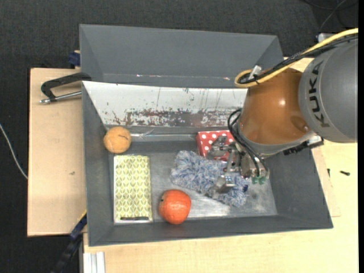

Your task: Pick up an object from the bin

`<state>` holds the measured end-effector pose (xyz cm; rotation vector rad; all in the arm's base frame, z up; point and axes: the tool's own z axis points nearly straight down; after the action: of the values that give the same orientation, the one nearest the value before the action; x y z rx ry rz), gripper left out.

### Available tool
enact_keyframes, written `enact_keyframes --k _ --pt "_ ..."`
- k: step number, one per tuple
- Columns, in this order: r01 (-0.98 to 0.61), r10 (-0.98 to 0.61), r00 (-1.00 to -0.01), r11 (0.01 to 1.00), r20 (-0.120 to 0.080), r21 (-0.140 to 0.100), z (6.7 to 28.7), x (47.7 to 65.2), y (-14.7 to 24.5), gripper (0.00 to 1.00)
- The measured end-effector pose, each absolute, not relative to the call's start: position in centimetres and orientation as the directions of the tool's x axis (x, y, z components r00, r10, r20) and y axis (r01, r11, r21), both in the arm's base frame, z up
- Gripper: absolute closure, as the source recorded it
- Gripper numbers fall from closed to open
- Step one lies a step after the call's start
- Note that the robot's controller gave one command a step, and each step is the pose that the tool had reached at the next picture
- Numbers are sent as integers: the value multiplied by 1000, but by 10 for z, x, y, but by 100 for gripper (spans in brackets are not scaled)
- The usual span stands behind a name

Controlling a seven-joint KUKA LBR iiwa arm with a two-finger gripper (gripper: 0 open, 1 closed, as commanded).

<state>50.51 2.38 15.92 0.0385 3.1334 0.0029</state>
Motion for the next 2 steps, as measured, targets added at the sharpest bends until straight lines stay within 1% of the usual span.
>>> enact_keyframes --k 1,2 --pt "-93 -93 -996 996 -10 1 74 510 19 100" --pt "-93 -93 -996 996 -10 1 74 510 19 100"
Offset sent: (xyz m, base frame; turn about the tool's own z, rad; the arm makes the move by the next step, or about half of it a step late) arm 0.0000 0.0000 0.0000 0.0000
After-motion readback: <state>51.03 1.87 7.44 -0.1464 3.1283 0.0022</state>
